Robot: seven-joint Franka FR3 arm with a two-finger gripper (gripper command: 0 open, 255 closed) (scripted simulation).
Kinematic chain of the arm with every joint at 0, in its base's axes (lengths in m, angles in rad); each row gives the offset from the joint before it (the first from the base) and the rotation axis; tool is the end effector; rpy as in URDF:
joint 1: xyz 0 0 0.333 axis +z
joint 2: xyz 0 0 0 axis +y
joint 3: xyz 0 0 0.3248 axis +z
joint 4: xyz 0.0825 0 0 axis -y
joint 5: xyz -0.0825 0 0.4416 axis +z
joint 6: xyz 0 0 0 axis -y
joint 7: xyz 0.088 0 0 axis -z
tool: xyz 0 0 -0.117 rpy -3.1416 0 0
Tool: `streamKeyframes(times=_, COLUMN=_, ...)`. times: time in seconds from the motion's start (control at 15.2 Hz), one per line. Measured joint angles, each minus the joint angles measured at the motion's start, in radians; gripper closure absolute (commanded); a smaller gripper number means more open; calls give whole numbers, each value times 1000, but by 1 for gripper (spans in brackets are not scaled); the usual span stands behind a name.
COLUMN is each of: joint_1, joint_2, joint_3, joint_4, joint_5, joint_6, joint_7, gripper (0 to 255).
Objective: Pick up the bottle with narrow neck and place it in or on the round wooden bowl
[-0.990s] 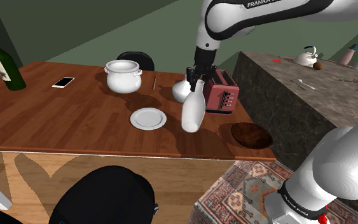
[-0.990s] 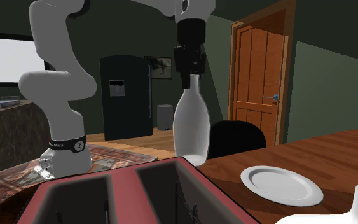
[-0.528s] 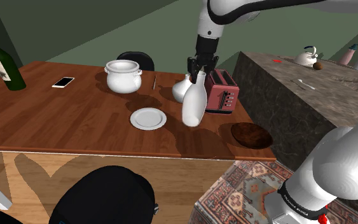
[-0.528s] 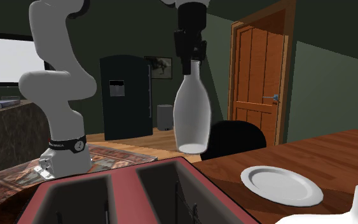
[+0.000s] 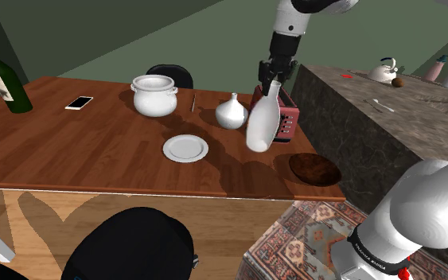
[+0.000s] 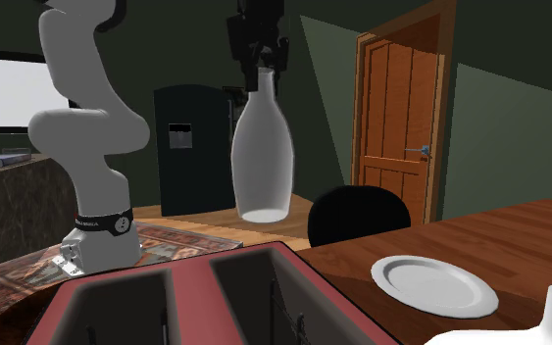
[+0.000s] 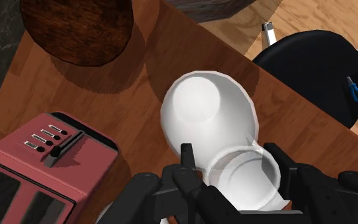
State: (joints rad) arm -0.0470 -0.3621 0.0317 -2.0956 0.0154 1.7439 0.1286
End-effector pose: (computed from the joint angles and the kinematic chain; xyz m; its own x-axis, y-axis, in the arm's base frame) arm 0.5005 -0.0046 0.5597 0.9889 -0.1479 0.0096 -0.1479 -0.9890 -0.0052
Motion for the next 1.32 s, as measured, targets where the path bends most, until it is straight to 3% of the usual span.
streamKeyframes(times=0.66, joint_1=-70, joint_2=-206, joint_3=-135, joint_4=-75, joint_5=-65, joint_6=-130, joint_7=-182, gripper=255)
streamKeyframes(times=1.32, joint_1=-140, joint_2=-319, joint_3=-290, joint_4=-25, joint_5=-170, joint_6=-278, joint_7=-388, gripper=255)
